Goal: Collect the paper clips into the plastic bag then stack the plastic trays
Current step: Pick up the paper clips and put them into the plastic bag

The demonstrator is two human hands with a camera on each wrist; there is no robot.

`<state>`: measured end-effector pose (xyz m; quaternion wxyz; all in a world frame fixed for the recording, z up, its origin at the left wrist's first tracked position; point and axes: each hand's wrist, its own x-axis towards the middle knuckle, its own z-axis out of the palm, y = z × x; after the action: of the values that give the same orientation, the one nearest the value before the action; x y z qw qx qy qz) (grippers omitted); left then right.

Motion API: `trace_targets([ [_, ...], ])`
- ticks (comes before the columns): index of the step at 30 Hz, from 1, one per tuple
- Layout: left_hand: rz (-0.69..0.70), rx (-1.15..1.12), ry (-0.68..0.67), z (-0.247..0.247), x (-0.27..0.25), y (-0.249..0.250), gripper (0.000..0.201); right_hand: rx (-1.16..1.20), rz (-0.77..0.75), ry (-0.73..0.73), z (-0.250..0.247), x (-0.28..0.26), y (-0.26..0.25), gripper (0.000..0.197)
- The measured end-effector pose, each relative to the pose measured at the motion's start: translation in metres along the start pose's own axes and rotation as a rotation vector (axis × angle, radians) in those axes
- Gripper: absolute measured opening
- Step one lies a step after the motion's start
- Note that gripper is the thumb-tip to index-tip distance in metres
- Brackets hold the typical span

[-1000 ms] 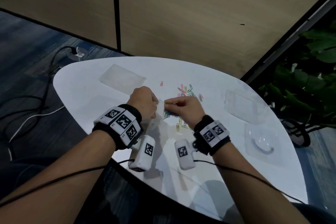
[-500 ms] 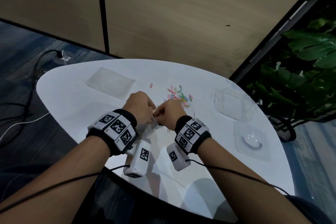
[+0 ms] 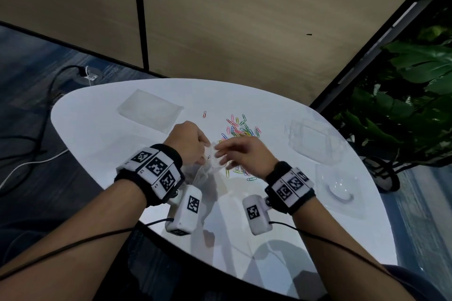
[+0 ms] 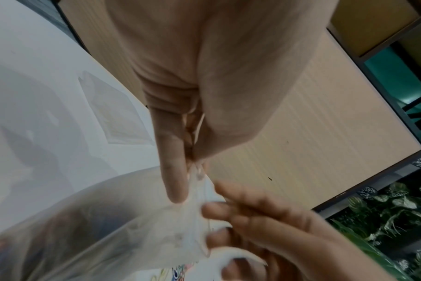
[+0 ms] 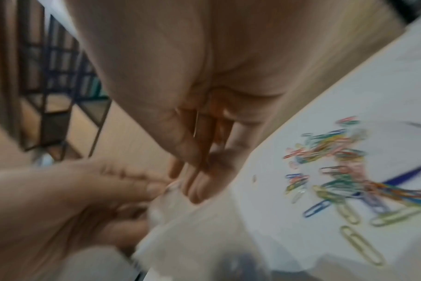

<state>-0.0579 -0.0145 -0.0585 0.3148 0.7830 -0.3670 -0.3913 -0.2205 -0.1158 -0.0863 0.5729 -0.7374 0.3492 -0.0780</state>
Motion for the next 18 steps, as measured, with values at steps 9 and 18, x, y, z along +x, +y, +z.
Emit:
trace_targets([
  [9,-0.012,-0.041,0.05,-0.027,-0.007,-0.015,0.022,-0.565,0.49,0.255,-0.001,-0.007,0.092,0.101],
  [18,-0.012,-0.032,0.074,-0.044,-0.012,-0.031,0.02,-0.83,0.395,0.325,0.018,0.065,0.09,0.061],
])
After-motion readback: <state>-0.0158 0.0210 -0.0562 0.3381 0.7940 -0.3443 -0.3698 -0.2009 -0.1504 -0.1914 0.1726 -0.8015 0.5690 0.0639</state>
